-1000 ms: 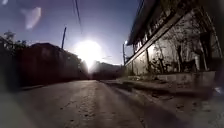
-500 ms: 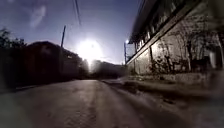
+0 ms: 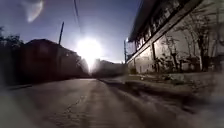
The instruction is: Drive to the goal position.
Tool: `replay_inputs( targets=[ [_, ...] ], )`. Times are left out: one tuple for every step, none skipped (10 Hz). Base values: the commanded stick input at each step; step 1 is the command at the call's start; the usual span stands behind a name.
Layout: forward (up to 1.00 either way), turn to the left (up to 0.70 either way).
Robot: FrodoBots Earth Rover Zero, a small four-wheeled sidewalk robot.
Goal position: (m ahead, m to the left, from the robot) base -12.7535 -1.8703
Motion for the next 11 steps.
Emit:
replay_inputs(
  targets=[
    [1.00, 0.00],
    [1.00, 0.00],
    [1.00, 0.00],
    [1.00, 0.00],
    [1.00, 0.00],
    [1.00, 0.00],
    [1.00, 0.00],
    [1.00, 0.00],
    [1.00, 0.00],
    [1.00, 0.00],
    [1.00, 0.00]
  ],
)
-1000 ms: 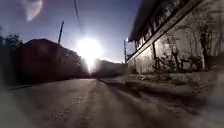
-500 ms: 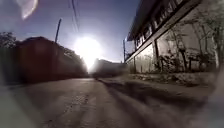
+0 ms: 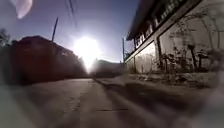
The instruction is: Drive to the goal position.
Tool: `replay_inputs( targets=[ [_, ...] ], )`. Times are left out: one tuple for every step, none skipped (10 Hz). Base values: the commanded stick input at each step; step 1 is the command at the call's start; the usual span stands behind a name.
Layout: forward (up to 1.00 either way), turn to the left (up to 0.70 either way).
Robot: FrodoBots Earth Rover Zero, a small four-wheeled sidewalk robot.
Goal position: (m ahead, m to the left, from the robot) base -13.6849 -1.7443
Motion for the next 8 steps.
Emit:
replay_inputs(
  targets=[
    [1.00, 0.00],
    [1.00, 0.00],
    [1.00, 0.00],
    [1.00, 0.03],
    [1.00, 0.08],
    [1.00, 0.12],
    [1.00, 0.15],
    [1.00, 0.16]
  ],
)
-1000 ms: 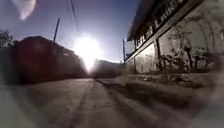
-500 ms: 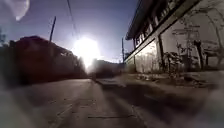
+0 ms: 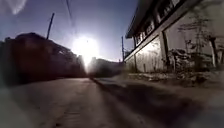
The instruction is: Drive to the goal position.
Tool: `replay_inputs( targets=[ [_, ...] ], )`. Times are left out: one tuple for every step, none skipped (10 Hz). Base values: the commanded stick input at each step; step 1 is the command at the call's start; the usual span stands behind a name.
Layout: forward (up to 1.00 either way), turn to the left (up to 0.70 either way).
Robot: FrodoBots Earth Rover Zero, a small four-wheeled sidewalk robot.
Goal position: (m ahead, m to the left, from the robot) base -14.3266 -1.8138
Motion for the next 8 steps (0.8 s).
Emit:
replay_inputs(
  targets=[
    [1.00, 0.17],
    [1.00, 0.17],
    [1.00, 0.17],
    [1.00, 0.17],
    [1.00, 0.17],
    [1.00, 0.17],
    [1.00, 0.00],
    [1.00, 0.00]
  ],
)
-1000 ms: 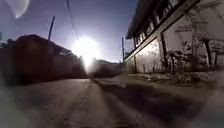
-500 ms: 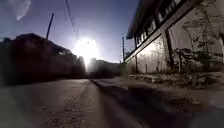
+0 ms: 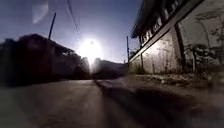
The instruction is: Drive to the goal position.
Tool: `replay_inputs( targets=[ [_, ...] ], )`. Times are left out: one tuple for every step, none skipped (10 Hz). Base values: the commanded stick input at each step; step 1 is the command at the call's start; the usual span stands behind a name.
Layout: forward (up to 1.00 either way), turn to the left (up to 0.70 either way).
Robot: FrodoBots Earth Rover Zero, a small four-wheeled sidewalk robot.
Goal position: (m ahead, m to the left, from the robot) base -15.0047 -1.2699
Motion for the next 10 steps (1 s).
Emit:
replay_inputs(
  targets=[
    [1.00, 0.00],
    [1.00, 0.00],
    [1.00, 0.00],
    [1.00, -0.03],
    [1.00, -0.07],
    [1.00, -0.12],
    [1.00, -0.09],
    [1.00, -0.03],
    [1.00, 0.00],
    [1.00, 0.00]
  ],
)
